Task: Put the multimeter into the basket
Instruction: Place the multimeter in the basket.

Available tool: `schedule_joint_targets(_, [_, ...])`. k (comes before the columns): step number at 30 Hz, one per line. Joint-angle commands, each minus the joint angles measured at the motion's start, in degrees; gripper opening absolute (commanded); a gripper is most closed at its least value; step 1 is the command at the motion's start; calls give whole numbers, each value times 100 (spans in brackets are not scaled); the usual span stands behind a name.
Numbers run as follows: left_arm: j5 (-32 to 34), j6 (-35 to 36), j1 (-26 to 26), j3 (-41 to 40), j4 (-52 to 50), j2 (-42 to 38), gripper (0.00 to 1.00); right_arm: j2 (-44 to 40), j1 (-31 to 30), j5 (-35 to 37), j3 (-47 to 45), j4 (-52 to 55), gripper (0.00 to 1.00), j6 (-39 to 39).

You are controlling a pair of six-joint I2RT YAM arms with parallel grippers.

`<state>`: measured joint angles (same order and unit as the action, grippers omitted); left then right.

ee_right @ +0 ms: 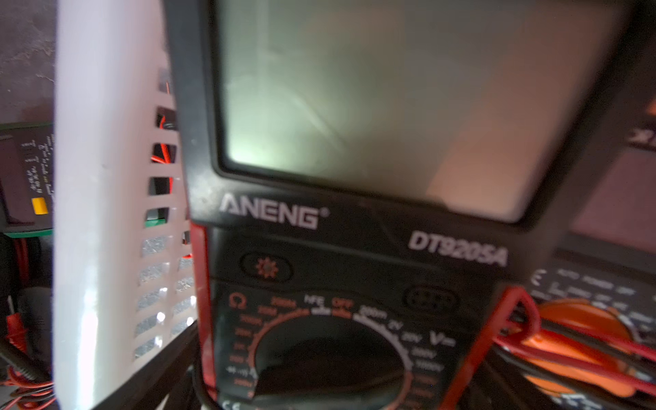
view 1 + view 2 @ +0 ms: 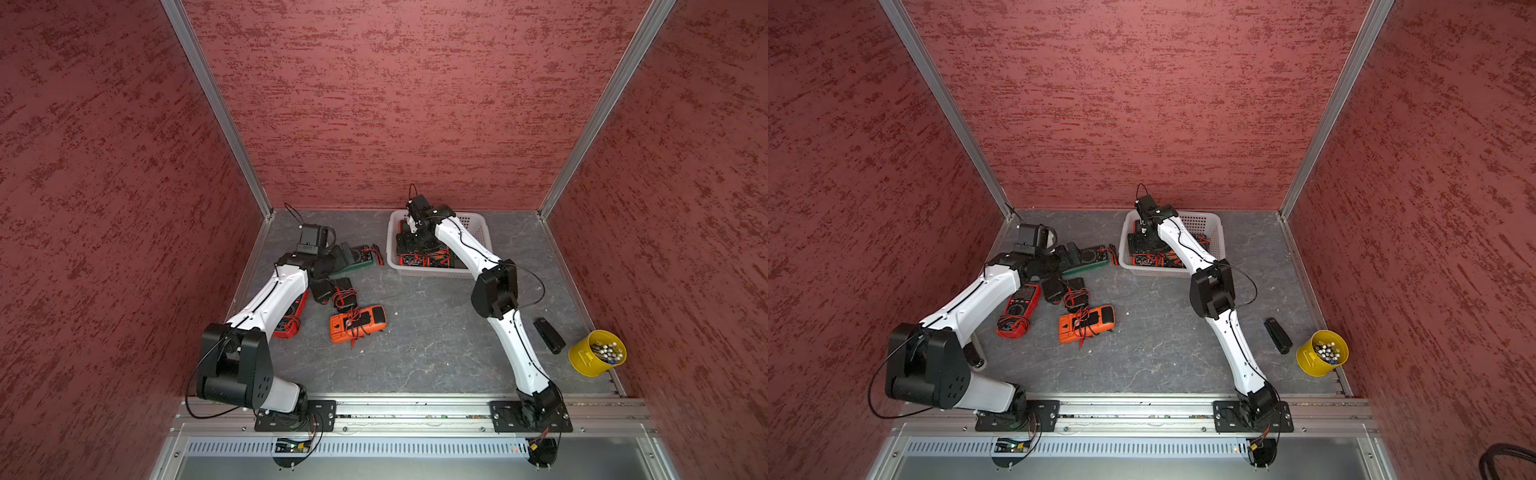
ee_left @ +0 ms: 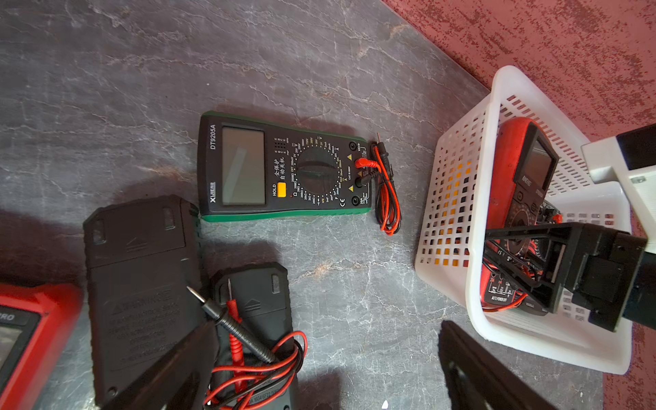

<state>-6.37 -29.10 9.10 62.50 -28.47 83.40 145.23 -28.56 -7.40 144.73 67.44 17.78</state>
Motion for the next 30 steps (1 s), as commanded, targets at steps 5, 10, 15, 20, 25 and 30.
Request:
schedule_joint_targets(5, [-61, 47, -5, 140, 61, 43, 100, -116, -129, -218, 148, -38, 99, 200])
schedule_joint_targets(10, [-58, 54, 4, 136, 53, 28, 100, -270, -133, -355, 143, -82, 99, 255])
schedule_joint_targets(15, [-65, 54, 3, 146, 43, 19, 100, -413, -128, -296, 151, -59, 99, 368])
schedule_joint_targets(20, [-125, 27, 4, 211, 69, 64, 100, -558, -166, -56, 145, 31, 99, 348])
schedule_joint_targets(25, [-432, -34, 80, 432, 260, 221, 100, -608, -203, 84, 140, -59, 99, 460])
schedule_joint_targets(30, [-649, 30, 372, 682, 546, 514, 98, -570, -203, -86, 144, -126, 99, 600])
